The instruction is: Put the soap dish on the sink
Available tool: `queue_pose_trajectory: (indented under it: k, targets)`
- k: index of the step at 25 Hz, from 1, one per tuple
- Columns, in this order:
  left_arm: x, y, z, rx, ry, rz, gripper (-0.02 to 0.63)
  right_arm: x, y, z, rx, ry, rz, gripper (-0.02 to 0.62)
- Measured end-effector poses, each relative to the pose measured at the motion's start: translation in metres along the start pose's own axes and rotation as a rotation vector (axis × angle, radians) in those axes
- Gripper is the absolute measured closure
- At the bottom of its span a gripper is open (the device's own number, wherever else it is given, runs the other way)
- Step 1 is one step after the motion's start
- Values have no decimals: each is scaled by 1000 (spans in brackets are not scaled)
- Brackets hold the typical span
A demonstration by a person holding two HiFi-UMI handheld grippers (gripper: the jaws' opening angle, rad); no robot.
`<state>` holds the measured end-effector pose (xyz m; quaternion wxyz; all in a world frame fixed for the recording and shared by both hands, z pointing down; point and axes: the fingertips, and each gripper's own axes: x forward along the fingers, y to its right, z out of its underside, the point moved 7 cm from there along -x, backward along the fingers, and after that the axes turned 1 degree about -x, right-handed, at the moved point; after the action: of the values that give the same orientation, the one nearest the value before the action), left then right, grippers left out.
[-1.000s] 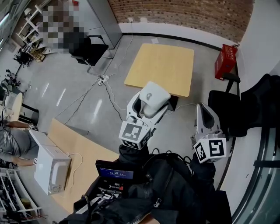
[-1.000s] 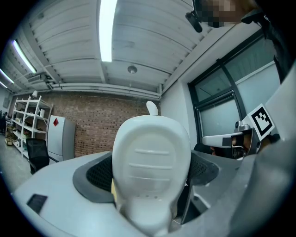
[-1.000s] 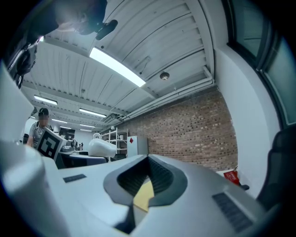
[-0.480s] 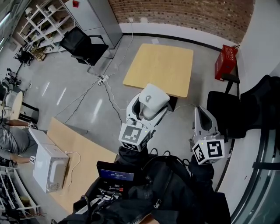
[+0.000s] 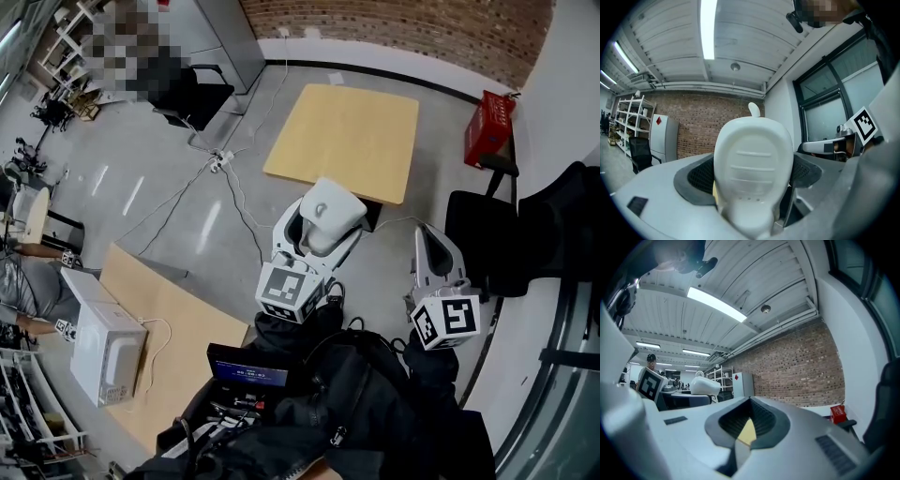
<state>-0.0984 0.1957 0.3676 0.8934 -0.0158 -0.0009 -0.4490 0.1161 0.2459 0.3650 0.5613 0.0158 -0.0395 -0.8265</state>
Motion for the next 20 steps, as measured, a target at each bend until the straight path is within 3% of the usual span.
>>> queue_pose_trajectory:
  k: [8,20]
  targets:
    - [29,-22,4,-12,8,27,138,29,7,2,-12,-14,15,591]
    - [100,-85,-1,-17,-3,81,138,118,20,-11,-31,-20,39,591]
